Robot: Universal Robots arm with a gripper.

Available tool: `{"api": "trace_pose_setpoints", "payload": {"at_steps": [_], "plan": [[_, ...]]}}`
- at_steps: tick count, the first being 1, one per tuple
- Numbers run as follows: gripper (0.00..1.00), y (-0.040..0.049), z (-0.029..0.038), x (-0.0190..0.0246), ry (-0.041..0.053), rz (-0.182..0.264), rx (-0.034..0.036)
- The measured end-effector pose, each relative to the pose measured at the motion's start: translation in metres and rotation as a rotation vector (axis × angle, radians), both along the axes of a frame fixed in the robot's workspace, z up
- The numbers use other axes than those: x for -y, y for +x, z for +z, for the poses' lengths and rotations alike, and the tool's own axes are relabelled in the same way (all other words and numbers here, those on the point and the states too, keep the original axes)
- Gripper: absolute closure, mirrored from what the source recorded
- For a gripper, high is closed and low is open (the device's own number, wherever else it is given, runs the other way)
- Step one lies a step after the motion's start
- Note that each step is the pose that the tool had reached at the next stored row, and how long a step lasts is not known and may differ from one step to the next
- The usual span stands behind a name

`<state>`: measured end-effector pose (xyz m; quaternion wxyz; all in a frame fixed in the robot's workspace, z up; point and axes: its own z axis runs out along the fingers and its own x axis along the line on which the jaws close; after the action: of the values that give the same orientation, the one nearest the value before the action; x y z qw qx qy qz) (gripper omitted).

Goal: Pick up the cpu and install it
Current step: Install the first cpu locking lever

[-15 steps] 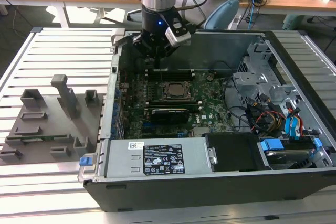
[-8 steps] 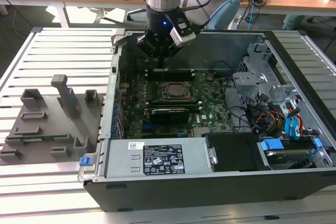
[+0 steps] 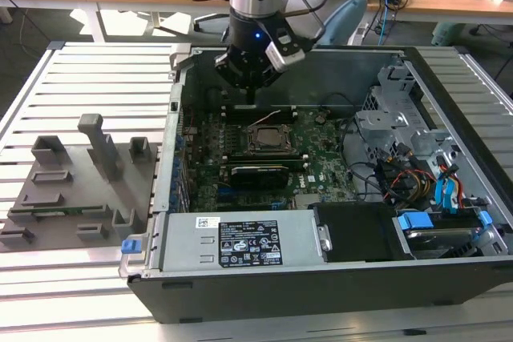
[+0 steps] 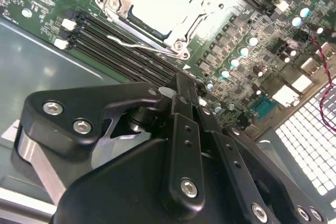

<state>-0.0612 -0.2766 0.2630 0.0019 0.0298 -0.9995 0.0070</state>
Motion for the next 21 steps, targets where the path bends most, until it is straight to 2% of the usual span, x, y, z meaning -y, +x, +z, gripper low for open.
{"api": "trace_pose_setpoints", "payload": {"at_steps": [10, 15, 19, 21], "plan": [[0.89, 0.0088, -0.0021, 0.0, 0.0, 0.0, -0.0004], [0.89, 0.0099, -0.0073, 0.0, 0.0, 0.0, -0.0009], [0.89, 0.0099, -0.0075, 0.0, 0.0, 0.0, -0.001], [0.89, 0.01, -0.0077, 0.0018, 0.0022, 0.0, -0.0008]]}}
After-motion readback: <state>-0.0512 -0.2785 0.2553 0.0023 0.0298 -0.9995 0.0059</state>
